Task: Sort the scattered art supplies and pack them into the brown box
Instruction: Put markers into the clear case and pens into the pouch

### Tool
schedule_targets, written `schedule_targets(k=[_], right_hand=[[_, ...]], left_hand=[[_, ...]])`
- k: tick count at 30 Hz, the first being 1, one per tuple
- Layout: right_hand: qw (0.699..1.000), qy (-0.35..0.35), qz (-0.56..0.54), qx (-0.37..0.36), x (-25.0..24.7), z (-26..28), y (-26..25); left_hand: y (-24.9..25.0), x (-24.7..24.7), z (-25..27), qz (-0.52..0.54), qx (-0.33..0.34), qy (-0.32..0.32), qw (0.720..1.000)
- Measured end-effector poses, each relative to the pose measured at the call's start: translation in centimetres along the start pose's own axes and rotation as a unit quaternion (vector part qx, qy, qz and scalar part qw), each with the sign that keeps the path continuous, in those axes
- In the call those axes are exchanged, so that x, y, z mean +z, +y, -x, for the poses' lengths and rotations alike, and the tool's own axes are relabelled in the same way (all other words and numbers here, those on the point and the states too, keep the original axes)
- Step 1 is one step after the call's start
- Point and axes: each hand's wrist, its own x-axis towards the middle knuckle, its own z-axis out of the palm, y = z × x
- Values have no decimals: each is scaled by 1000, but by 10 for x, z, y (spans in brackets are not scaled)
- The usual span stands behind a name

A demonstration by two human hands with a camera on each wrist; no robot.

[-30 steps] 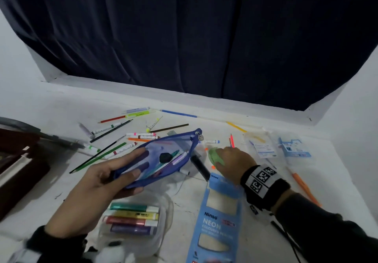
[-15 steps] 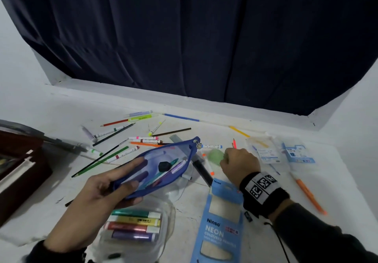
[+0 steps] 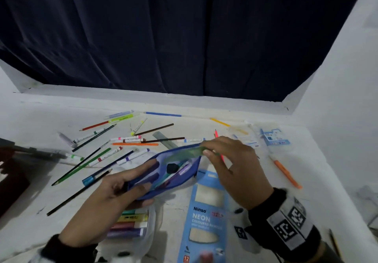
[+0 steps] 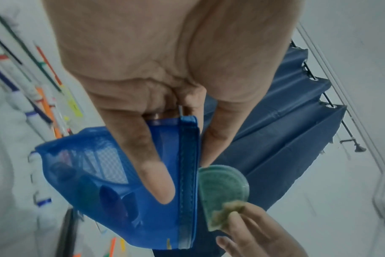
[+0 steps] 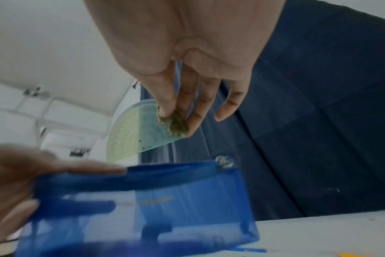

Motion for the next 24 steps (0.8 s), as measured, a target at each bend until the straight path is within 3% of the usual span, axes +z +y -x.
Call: schedule_targets(k=[4, 7, 12, 15, 17, 20, 22, 24], right_hand=[[992, -88, 87, -26, 7, 23, 3], [989, -110, 98, -11, 6, 40, -1], [999, -7, 13, 47, -32, 50, -6], [993, 54, 55, 86, -64, 63, 3], [984, 50, 94, 141, -83, 83, 16], [945, -25, 158, 285, -104, 122, 42], [895, -78, 221, 379, -114, 150, 57], [847, -130, 286, 429, -124, 172, 67]], left_hand=[[2, 16, 0, 48, -40, -92, 994], [3, 32, -2, 54, -41, -111, 991], [2, 43, -9, 66, -34, -134, 988], [-1, 45, -13, 61, -21, -146, 987], [-3, 49, -16, 58, -16, -148, 987], [-7, 56, -20, 53, -15, -154, 987], [-10, 61, -23, 44, -15, -163, 986], [-13, 65, -25, 44, -21, -173, 984]])
